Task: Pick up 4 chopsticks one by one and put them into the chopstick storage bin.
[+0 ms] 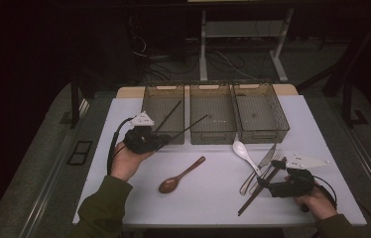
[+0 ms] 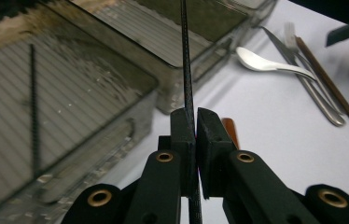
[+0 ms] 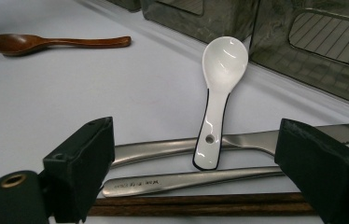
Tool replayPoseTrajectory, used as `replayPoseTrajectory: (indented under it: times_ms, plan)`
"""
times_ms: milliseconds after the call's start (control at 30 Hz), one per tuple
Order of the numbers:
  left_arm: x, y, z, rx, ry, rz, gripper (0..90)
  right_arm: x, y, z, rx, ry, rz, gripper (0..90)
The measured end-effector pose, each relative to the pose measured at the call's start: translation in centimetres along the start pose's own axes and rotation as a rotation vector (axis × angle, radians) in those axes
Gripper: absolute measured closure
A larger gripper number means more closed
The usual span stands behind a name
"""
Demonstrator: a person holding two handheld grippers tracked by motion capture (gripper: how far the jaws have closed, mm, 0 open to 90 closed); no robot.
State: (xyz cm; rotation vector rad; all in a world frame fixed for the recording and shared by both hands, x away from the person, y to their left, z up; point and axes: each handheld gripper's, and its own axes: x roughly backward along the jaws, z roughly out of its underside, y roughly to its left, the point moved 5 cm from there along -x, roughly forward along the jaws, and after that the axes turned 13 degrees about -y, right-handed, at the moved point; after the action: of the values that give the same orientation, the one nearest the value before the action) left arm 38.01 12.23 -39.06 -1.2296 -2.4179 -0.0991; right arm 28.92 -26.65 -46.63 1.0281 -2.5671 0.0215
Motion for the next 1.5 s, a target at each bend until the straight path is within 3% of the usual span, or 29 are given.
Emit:
replayPoseTrajectory:
  times_ms: [433,767,1133,1367,1500]
  plan:
    - [-0.4,3.7,-2.4,0.003,-0.003,-0.097,84.8,-0.1,0.0,0.0,-0.003,0.002,0.001,11.7]
    - [-2.2,6.6,-3.6,0.036,-0.012,-0.18,84.7,0.0,-0.1,0.0,-0.004,0.001,0.003,11.7]
    - [-3.9,8.9,-3.5,0.071,0.015,-0.269,84.7,0.0,-0.2,0.1,-0.004,-0.003,-0.001,11.7]
    - [-4.4,10.2,-3.0,0.091,0.026,-0.352,84.7,0.1,-0.2,0.0,-0.005,-0.004,-0.001,11.7]
    - [-4.7,10.7,-2.4,0.107,0.061,-0.371,84.7,0.0,-0.2,0.0,-0.006,-0.005,-0.001,11.7]
